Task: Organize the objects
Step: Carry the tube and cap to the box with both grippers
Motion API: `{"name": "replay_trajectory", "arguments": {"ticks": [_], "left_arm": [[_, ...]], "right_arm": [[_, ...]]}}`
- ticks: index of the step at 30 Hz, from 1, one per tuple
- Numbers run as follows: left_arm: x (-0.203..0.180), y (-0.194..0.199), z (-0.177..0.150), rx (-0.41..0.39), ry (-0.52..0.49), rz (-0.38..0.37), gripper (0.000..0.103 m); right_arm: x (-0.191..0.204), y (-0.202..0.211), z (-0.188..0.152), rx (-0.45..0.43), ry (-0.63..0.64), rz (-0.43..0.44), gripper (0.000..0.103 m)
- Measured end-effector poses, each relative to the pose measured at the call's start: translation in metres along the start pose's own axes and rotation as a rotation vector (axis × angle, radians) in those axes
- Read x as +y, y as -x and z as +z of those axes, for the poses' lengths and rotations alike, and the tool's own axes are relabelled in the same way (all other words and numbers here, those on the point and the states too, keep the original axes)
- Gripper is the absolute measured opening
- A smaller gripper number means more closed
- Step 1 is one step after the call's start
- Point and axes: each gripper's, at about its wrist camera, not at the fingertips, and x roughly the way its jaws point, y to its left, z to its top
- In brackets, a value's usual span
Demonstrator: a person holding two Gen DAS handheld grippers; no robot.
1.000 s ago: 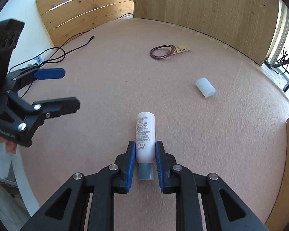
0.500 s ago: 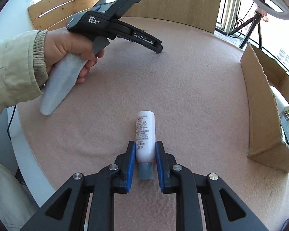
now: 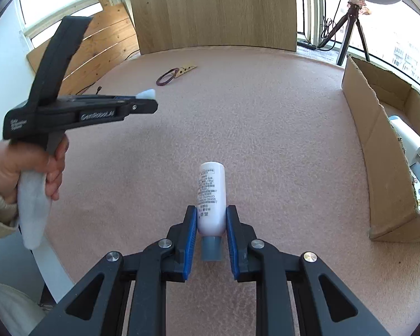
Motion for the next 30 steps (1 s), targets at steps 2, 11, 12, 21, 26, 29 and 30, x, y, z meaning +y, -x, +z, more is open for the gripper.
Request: {"name": "replay_trajectory", "arguments": {"ticks": [2,11,12,21,26,29,30], "left_arm": [[-0.001,0.022,-0.010,-0.013,0.013,0.013,0.009],[-0.011,0.115,0.003,-0.132,0.033,0.043,0.009],[-0.013,0.124,0.006,-0.148,0.028,0.043,0.009],[-0.027,0.165,0.024,-0.230,0.011,0.061,0.009],[-0.034,0.162,0.029,-0.224,0.012,0.050,0.009],[-0.046,0.157,0.035,-0.225,-0.007,0.044,0.009],[-0.052,0.154,0.036,-0.223,-0.015,0.043,0.009]], "right_arm": [[0.005,0.003,0.009,-0.021,-0.007,-0.003,0.018],[0.043,0.061,0.061,-0.176,0.057,-0.047,0.018],[0.045,0.066,0.065,-0.193,0.063,-0.054,0.018],[0.053,0.096,0.074,-0.260,0.066,-0.074,0.018],[0.045,0.101,0.072,-0.270,0.059,-0.073,0.018],[0.037,0.105,0.069,-0.276,0.055,-0.082,0.018],[0.033,0.106,0.068,-0.279,0.050,-0.087,0.018]]}}
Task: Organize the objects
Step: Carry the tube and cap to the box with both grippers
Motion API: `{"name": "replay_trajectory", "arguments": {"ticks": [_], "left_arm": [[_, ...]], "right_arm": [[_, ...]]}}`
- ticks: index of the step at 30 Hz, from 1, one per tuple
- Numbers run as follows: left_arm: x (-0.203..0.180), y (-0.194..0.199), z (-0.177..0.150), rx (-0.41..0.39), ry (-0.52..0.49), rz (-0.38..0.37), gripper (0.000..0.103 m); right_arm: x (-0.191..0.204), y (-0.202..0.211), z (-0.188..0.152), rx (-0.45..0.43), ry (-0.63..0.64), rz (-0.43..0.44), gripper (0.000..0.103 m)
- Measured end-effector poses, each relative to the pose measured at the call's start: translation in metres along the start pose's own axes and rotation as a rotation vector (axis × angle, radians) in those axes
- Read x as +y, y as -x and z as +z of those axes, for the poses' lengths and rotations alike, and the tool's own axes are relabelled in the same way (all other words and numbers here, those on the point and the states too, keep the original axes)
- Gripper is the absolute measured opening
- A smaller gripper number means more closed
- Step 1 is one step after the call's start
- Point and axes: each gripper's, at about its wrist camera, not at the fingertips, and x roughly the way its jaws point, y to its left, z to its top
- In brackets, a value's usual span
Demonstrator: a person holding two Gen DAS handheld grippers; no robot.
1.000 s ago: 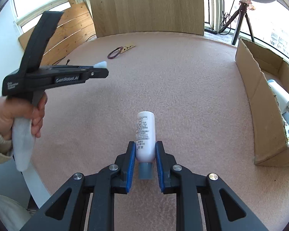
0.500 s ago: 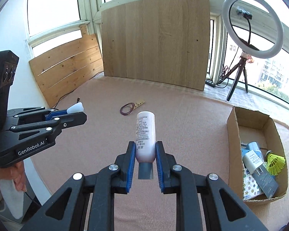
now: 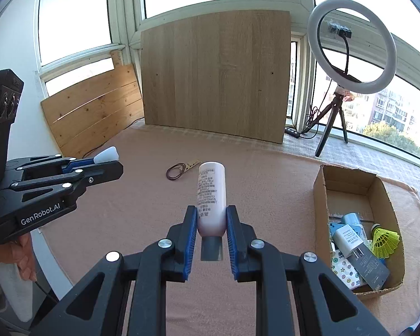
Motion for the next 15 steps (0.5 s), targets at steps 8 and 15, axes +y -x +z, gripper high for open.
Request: {"name": "replay_trajectory", "arguments": {"ticks": [8,15], "left_arm": [[-0.060,-0.033,0.017,0.015,-0.068,-0.061,0.009],[-0.137,-0.077,0.037,0.034,-0.132,-0.149,0.009]], "right_arm": [[-0.058,0.014,-0.012,-0.007,-0.069,-0.060,0.018],[-0.129,0.029,-0.027,0.002,-0.139,-0.135,0.018]]}}
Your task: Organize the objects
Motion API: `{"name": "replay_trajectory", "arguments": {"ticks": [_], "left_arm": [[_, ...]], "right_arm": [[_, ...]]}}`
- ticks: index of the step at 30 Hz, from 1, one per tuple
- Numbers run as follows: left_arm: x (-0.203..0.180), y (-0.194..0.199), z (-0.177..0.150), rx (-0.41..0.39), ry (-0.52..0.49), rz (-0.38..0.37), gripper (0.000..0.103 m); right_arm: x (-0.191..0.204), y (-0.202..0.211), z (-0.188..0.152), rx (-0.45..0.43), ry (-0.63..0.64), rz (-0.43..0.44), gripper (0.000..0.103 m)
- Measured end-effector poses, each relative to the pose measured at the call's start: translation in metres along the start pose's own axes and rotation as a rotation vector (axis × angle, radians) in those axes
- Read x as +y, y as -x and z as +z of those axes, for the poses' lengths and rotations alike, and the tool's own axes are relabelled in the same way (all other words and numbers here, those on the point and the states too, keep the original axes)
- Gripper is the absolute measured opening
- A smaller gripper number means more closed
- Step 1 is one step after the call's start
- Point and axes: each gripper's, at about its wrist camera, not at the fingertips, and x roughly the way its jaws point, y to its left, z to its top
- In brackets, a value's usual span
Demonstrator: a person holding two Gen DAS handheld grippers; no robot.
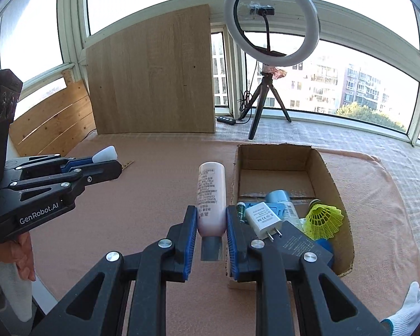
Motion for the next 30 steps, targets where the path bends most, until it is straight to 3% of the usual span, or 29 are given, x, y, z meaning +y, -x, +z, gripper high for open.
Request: {"name": "replay_trajectory", "arguments": {"ticks": [9,11,12,13,16,23,30], "left_arm": [[-0.081,-0.080,0.037,0.037,-0.058,-0.082,0.011],[-0.087,-0.097,0.043,0.053,-0.046,-0.092,0.023],[-0.089,-0.105,0.044,0.067,-0.044,-0.085,0.051],[-0.089,-0.112,0.045,0.070,-0.040,-0.061,0.070],[-0.081,-0.117,0.042,0.061,-0.023,-0.002,0.087],[-0.023,-0.113,0.015,0.120,0.044,0.050,0.089],[0.059,-0.084,-0.018,0.122,0.131,0.108,0.093]], "right_arm": [[-0.082,-0.018,0.002,0.036,-0.053,-0.051,0.018],[-0.093,-0.027,0.004,0.047,-0.055,-0.052,0.019],[-0.097,-0.035,0.005,0.068,-0.057,-0.051,0.019],[-0.101,-0.042,0.004,0.089,-0.062,-0.047,0.024],[-0.107,-0.046,0.000,0.081,-0.077,-0.059,0.046],[-0.102,-0.045,-0.002,0.079,-0.100,-0.096,0.047],[-0.045,-0.062,0.017,0.092,-0.040,-0.080,0.047]]}}
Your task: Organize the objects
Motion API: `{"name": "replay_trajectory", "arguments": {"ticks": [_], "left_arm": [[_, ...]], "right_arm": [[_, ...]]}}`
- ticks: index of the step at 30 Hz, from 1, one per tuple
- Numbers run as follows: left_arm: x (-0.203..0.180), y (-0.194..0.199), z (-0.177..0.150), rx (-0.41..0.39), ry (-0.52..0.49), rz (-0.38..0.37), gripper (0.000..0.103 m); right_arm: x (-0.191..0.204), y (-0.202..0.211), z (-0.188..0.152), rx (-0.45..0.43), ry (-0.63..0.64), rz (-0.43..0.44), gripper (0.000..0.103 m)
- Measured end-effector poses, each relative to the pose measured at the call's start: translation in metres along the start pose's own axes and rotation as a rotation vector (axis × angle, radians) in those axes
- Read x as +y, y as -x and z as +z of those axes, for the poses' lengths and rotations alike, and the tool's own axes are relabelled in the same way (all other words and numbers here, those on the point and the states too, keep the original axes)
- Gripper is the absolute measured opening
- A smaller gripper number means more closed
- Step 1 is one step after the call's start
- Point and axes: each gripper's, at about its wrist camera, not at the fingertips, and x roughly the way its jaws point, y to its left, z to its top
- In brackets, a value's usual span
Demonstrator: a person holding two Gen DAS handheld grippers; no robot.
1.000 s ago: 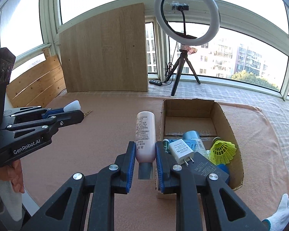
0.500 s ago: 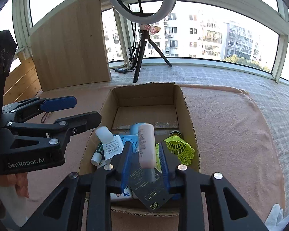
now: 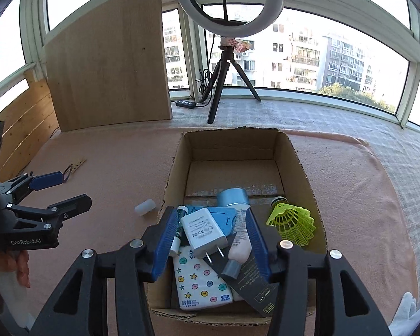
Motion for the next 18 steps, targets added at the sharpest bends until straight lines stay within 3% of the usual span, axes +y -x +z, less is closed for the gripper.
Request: {"name": "replay_trajectory", "arguments": {"ticks": [10,12,16,18], "left_arm": [[0.155,0.039,-0.049,-0.012,0.183,0.105,0.095],[0.179,0.048,-0.058,-0.013,0.217,0.125,0.095],[0.212,0.065,-0.073,-0.009,0.240,0.150,0.095],[0.222,0.071,-0.083,-0.005,0.238,0.161,0.096]], "right_arm": [[0.136,-0.052,0.009,0.082,0.133,0.099,0.049],[0.143,-0.072,0.002,0.134,0.110,0.034,0.049],[0.121,-0.105,-0.008,0.197,0.007,-0.055,0.049],[0.111,-0.115,-0.007,0.202,-0.018,-0.059,0.048]]}}
